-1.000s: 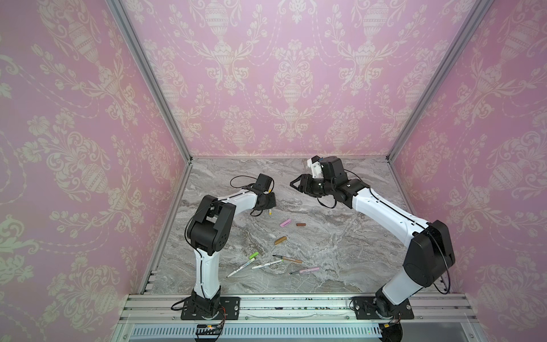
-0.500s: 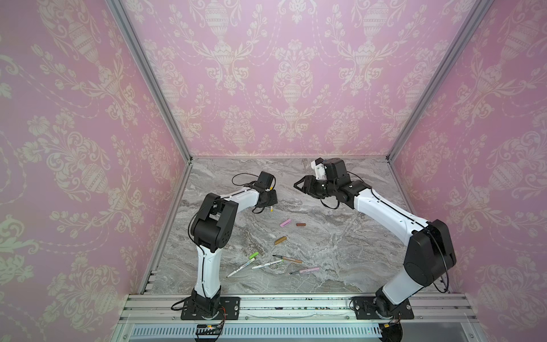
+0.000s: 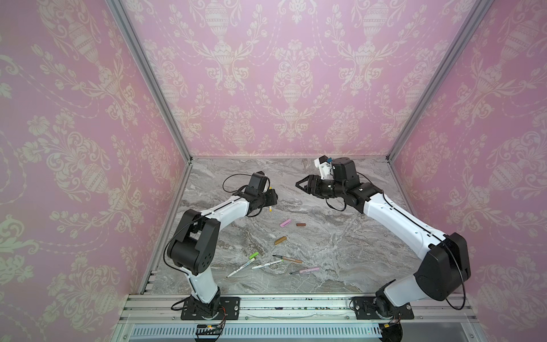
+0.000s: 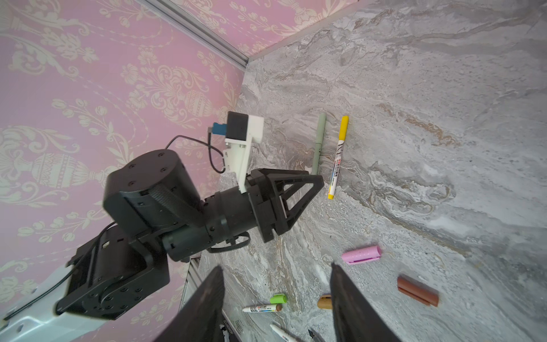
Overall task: Insert the pens into the pen caps
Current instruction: 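Lower the yellow-capped pen onto the table with left gripper and release, then reach right gripper down to the white green-tipped pen while left arm draws back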
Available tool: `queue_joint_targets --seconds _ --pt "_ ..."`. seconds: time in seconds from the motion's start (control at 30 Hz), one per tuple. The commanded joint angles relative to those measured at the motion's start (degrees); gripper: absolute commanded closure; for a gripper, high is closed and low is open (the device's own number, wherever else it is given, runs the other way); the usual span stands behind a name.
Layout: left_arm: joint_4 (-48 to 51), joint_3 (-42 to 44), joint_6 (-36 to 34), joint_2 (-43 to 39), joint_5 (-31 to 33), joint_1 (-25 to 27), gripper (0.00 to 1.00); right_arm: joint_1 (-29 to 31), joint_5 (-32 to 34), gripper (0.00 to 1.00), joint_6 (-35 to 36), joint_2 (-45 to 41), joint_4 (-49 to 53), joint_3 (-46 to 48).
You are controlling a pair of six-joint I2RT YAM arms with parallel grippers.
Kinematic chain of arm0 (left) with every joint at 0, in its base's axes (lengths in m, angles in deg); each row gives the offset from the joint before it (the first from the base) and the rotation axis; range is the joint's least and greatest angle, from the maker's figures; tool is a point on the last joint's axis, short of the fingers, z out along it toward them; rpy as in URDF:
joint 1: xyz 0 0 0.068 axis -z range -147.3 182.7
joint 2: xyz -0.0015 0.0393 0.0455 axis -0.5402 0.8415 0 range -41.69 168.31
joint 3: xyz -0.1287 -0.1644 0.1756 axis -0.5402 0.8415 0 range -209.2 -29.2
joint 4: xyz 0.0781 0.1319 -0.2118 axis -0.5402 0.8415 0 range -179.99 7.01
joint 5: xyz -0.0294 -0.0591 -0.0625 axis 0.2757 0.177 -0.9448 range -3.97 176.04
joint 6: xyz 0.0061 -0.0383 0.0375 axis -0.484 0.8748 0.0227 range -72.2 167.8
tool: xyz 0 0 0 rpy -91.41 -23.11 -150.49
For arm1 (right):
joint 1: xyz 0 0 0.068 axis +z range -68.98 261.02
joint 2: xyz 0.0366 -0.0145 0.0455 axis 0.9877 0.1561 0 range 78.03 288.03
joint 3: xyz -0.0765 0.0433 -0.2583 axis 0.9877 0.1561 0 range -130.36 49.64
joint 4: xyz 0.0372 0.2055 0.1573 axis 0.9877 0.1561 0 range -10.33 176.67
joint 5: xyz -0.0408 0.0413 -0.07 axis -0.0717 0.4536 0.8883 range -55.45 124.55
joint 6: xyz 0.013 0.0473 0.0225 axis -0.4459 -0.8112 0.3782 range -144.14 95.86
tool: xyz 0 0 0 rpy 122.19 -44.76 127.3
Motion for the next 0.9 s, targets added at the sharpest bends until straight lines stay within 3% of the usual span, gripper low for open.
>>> queue_joint_targets --seconds 0.0,0.27,0.47,0.6,0.87 --pt "0.44 4.02 -2.19 -8.87 -4.17 0.29 0.45 1.89 1.77 0.41 2.37 -3.06 4.99 1.0" --pt "12.24 17.23 -1.77 -33.9 -0.14 -0.12 0.33 12.78 13.53 0.41 12.88 -0.65 24.08 -2.94" --pt "24.85 24.39 3.76 -51.81 7.15 -1.01 0.2 24.09 18.61 0.43 23.67 3.51 29.4 -5.49" --pt "30.77 27.5 9.29 -61.28 13.81 -1.36 0.19 31.0 20.31 0.43 31.63 10.13 30.77 -8.49" --pt "27.92 35.46 14.81 -84.21 18.06 -1.38 0.18 39.56 23.2 0.41 42.96 26.75 36.23 -20.52"
